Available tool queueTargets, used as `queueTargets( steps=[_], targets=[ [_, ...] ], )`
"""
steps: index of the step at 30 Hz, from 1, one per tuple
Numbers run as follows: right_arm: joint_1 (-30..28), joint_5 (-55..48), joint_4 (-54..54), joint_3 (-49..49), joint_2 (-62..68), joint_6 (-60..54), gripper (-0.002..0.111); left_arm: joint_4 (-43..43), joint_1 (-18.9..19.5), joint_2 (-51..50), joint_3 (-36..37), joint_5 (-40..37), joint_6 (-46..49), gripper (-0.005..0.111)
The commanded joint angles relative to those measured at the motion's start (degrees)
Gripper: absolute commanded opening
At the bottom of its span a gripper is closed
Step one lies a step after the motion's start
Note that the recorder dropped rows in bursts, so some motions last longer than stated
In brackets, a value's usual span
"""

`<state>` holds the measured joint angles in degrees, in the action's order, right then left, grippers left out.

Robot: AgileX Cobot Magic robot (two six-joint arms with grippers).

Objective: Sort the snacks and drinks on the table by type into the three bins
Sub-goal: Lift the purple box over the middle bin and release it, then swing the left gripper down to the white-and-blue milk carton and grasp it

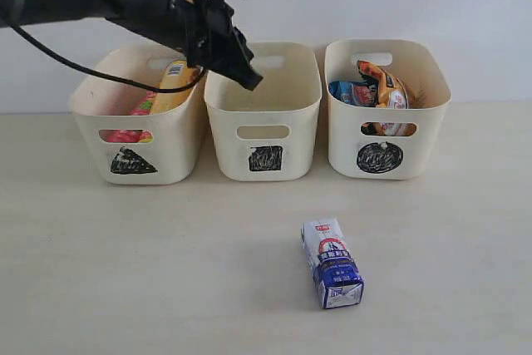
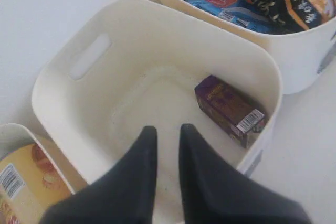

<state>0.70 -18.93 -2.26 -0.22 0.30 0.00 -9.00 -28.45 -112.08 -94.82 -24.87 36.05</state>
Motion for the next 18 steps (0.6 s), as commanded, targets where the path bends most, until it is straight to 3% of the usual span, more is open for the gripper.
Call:
queueTargets(
  steps=[1, 9, 13, 18],
  targets=[
    [-0.19, 0.49, -0.2, 0.22, -0.3, 0.0, 0.0, -0.18, -0.02, 4.2, -0.08, -9.1, -2.93, 0.004],
    [-0.19, 0.49, -0.2, 0.22, -0.3, 0.0, 0.0, 0.03, -3.24, 6.72, -0.08, -24.25, -8.89, 0.004],
    [-0.19, 0.49, -0.2, 0.22, -0.3, 0.0, 0.0, 1.26, -7.54, 6.97, -0.08, -27.89, -11.65, 0.004],
    [-0.19, 0.49, -0.2, 0.22, -0.3, 0.0, 0.0, 10.47, -14.15, 7.23, 0.31, -27.9, -21.83, 0.004]
  ],
)
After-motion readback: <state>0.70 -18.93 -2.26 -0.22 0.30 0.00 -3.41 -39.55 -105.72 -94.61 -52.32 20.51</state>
